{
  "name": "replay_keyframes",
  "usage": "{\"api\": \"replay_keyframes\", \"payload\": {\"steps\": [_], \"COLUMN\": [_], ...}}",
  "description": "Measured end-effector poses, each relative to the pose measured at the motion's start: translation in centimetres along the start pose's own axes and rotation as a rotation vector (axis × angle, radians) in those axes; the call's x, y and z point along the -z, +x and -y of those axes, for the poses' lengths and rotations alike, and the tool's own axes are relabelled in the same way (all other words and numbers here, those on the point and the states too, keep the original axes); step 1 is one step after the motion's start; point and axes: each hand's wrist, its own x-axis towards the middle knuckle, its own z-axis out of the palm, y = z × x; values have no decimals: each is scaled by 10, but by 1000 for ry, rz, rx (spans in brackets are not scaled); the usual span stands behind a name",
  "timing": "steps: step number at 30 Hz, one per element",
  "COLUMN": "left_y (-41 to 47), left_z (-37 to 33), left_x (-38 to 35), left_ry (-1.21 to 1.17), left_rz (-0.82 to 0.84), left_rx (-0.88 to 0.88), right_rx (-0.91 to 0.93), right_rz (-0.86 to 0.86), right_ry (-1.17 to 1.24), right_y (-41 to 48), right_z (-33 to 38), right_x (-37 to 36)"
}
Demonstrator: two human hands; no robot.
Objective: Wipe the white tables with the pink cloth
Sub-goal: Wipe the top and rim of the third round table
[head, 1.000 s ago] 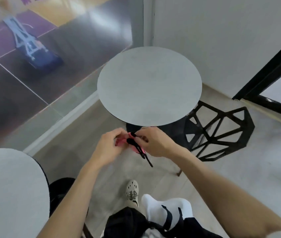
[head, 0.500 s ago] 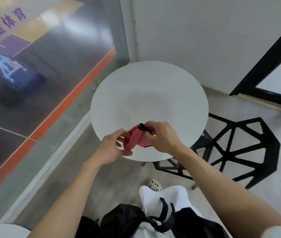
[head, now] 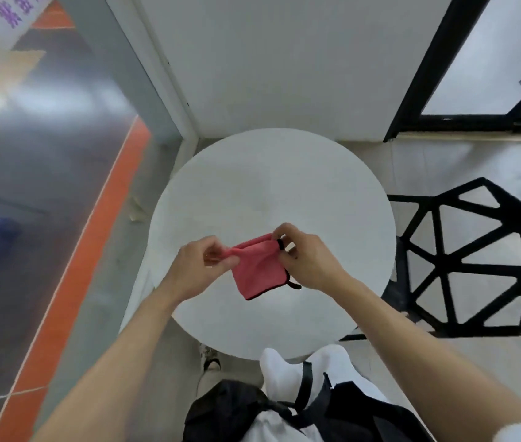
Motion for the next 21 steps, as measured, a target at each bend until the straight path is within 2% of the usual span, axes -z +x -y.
{"api": "replay_keyframes", "payload": {"steps": [5,9,11,12,13,16,18,21], "left_y": [42,57,68,75,80,86,80,62], "left_z": [40,53,64,73,85,130,155,179], "left_x": [54,74,73,73,73,80,90,104], "left_ry": [-14,46,78,143,263,612,725,842], "left_rz": [268,302,322,337,360,545,641,701], "left_rx": [-55,-250,-334,-347,-349,-292,-267,-274], "right_rx": [-249,-359,-420,-478,-557,-785,-813,-751], "right_rz": [-160,-334,-466,-499,-489,-250,-144,-190], "right_ry": [156,301,287,206,77,-276,-335,-335], "right_y": [-1,-13,-14,-15,-19,-37,-49,-51], "right_z": [19,47,46,41,32,5,-4,-5], "right_x": [-67,-117,-137,-146,-153,-177,-197,-232]}}
